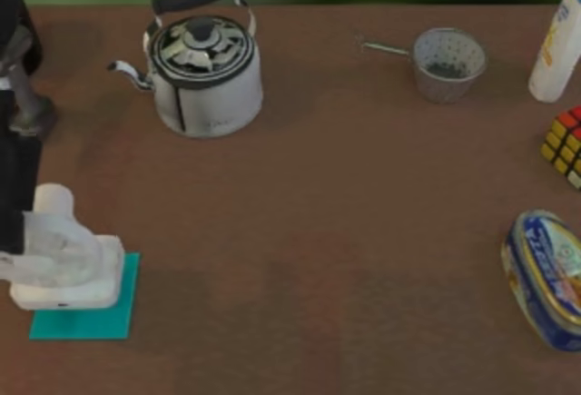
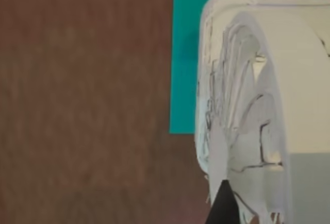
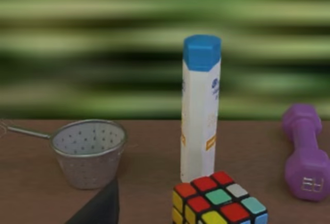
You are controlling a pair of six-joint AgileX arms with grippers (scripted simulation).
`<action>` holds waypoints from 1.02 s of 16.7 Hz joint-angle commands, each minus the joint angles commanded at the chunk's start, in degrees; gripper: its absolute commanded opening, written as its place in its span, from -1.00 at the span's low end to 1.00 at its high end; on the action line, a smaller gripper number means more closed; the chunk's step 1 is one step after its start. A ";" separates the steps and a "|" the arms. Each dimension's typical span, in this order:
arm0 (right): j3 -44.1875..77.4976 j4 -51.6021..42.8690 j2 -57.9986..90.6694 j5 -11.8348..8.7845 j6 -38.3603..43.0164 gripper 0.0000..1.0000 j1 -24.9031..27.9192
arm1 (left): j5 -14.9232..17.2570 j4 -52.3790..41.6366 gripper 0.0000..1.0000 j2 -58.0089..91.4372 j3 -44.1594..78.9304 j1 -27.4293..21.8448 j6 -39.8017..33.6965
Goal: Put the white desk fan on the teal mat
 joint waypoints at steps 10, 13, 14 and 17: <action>0.00 0.00 0.00 0.00 0.00 1.00 0.00 | 0.01 1.04 -0.25 0.17 -1.02 0.00 -0.07; 0.00 0.00 0.00 0.00 0.00 1.00 0.00 | 0.01 1.04 0.21 0.17 -1.02 0.00 -0.07; 0.00 0.00 0.00 0.00 0.00 1.00 0.00 | 0.01 1.04 0.36 0.17 -1.02 0.00 -0.07; 0.00 0.00 0.00 0.00 0.00 1.00 0.00 | 0.01 1.04 0.81 0.17 -1.02 0.00 -0.07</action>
